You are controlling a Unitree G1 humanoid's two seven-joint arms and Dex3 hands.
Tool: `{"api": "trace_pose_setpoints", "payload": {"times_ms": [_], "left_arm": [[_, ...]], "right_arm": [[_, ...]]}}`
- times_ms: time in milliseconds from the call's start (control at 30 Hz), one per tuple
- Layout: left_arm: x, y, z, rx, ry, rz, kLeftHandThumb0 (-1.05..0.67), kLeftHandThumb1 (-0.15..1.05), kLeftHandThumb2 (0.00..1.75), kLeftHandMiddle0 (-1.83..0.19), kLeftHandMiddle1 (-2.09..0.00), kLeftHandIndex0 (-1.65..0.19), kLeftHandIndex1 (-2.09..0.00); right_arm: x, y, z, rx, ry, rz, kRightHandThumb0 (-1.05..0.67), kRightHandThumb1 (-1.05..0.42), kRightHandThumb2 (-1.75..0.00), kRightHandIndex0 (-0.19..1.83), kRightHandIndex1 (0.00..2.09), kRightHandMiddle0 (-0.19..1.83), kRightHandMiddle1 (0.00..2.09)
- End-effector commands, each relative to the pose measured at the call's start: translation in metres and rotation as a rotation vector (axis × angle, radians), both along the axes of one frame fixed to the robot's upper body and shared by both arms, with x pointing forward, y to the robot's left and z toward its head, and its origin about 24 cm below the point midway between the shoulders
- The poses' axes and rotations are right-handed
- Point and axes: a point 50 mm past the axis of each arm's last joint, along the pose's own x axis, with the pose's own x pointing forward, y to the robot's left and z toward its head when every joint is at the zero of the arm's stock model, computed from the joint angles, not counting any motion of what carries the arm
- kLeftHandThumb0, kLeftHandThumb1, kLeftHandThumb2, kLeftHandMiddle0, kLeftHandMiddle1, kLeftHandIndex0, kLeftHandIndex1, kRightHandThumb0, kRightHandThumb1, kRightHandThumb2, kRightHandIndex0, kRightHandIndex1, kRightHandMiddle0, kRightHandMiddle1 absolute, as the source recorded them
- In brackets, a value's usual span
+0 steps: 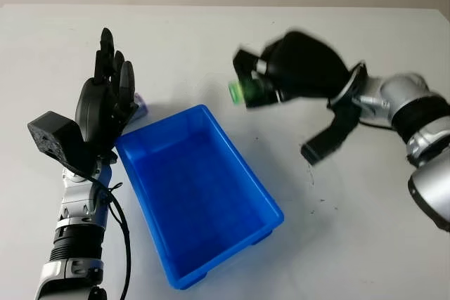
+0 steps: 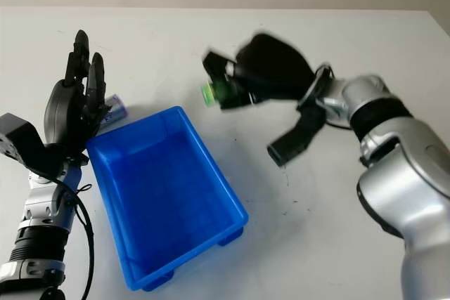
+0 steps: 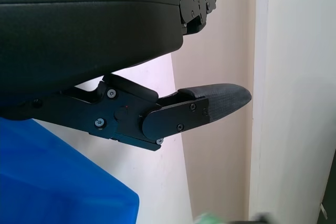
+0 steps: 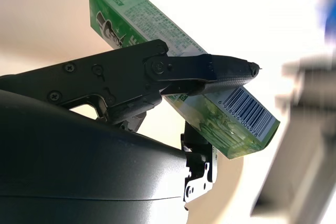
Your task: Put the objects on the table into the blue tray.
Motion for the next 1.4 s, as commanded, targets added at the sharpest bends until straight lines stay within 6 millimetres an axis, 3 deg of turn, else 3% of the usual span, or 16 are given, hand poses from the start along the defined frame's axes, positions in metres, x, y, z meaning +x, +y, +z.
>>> {"api": "trace_pose_setpoints", "payload": {"times_ms": [0,167,300,467,600,733,767,800,833,900,967,1100,1267,1367], "left_arm": [[0.0,0.004,0.002,0.009,-0.005,0.007,-0.66,1.05,0.62,0.19,0.0,0.19,0.0],[0.0,0.003,0.002,0.01,-0.013,0.014,-0.65,1.05,0.66,0.19,0.0,0.19,0.0],[-0.002,0.001,0.002,0.003,-0.015,0.015,-0.65,1.05,0.66,0.19,0.0,0.19,0.0],[-0.002,0.0,0.0,-0.004,-0.006,0.022,-0.63,1.05,0.66,0.19,0.0,0.19,0.0],[-0.001,-0.003,-0.001,-0.009,-0.003,0.018,-0.64,1.05,0.65,0.19,0.0,0.19,0.0],[-0.001,-0.003,-0.001,-0.005,-0.002,0.021,-0.65,1.05,0.65,0.19,0.0,0.19,0.0],[-0.001,-0.003,-0.001,-0.002,-0.003,0.023,-0.65,1.05,0.65,0.19,0.0,0.19,0.0],[-0.001,-0.003,0.0,0.0,-0.003,0.025,-0.65,1.05,0.65,0.19,0.0,0.19,0.0],[-0.001,-0.003,0.0,0.0,-0.004,0.025,-0.64,1.05,0.66,0.19,0.0,0.19,0.0],[0.0,-0.004,0.0,-0.002,-0.006,0.023,-0.64,1.05,0.65,0.19,0.0,0.19,0.0],[0.001,-0.004,0.001,-0.005,-0.006,0.017,-0.64,1.05,0.65,0.19,0.0,0.19,0.0],[0.002,-0.005,0.0,0.003,-0.006,0.008,-0.65,1.05,0.64,0.19,0.0,0.19,0.0],[0.002,-0.005,0.0,0.025,0.001,0.003,-0.64,1.05,0.67,0.19,0.0,0.19,0.0],[0.002,-0.006,0.0,0.004,-0.005,0.007,-0.65,1.05,0.65,0.19,0.0,0.19,0.0]], "right_arm": [[-0.007,0.015,0.02,0.086,-0.046,0.111,-0.54,-1.05,-0.43,1.15,2.09,0.89,2.09],[-0.027,0.041,0.019,0.201,0.01,0.364,-0.54,-1.05,-0.47,1.2,2.09,0.93,2.09],[-0.046,0.061,0.0,0.238,0.199,0.549,-0.56,-1.05,-0.48,1.23,2.09,0.89,2.09],[-0.065,0.081,-0.029,0.225,0.419,0.684,-0.59,-1.05,-0.43,1.28,2.09,0.99,2.09],[-0.074,0.086,-0.045,0.161,0.564,0.688,-0.61,-1.05,-0.36,1.21,2.09,0.96,2.09],[-0.079,0.083,-0.057,0.052,0.695,0.667,-0.62,-1.05,-0.23,0.85,2.09,0.65,2.09],[-0.079,0.082,-0.06,-0.004,0.732,0.65,-0.64,-1.05,-0.2,0.59,2.02,0.42,1.99],[-0.079,0.08,-0.063,-0.061,0.771,0.626,-0.65,-1.05,-0.22,0.28,1.69,0.15,1.63],[-0.079,0.078,-0.066,-0.115,0.807,0.6,-0.67,-1.05,-0.21,0.12,1.33,0.01,1.26],[-0.078,0.075,-0.068,-0.198,0.843,0.551,-0.72,-1.05,-0.24,-0.07,0.46,-0.14,0.38],[-0.076,0.071,-0.063,-0.265,0.836,0.498,-0.76,-1.05,-0.26,-0.15,0.12,-0.18,0.08],[-0.072,0.067,-0.049,-0.274,0.784,0.456,-0.76,-1.05,-0.3,-0.19,0.01,-0.19,0.0],[-0.066,0.062,-0.023,-0.16,0.655,0.447,-0.7,-1.05,-0.34,-0.19,0.0,-0.19,0.0],[-0.056,0.051,0.003,0.026,0.645,0.401,-0.74,-1.05,-0.38,-0.19,0.0,-0.19,0.0]]}}
